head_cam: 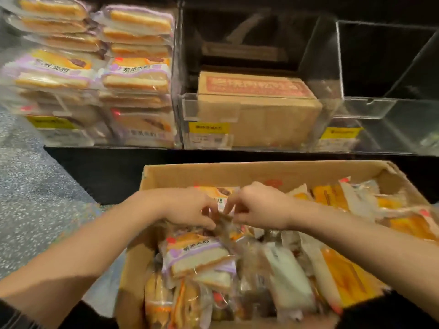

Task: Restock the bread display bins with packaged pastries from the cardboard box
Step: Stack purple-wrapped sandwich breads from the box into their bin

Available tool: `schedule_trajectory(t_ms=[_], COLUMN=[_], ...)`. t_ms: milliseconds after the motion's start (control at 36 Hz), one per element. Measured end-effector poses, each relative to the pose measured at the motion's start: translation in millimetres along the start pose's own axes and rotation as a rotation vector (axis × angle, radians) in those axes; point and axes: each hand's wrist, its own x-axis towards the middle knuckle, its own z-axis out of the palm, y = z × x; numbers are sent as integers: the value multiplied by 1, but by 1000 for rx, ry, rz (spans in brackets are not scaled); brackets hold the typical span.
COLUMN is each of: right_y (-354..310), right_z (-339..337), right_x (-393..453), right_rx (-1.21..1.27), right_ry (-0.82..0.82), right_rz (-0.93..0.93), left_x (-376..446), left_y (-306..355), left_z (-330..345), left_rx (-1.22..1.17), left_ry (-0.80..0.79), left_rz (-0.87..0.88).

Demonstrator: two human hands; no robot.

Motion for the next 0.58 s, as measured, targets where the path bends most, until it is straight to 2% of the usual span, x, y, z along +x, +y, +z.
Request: schedule_trajectory(t_ms=[83,194,278,361,583], right_y=[-1,-7,-10,-7,-12], right_z=[20,41,55,71,77], right_x=[5,18,29,40,48], right_rx=[29,57,254,432,634], right_ry=[-99,-217,-318,-301,-222], right_rz=[41,147,292,397,577], left_x=[7,12,11,11,2], left_y=[-2,-7,-6,-9,-15], left_z=[6,14,18,23,24], left_rx=[59,85,99,89,-12], left_ry=[-89,-125,-128,-152,-130], left_rz=[-64,-98,-94,-96,-99])
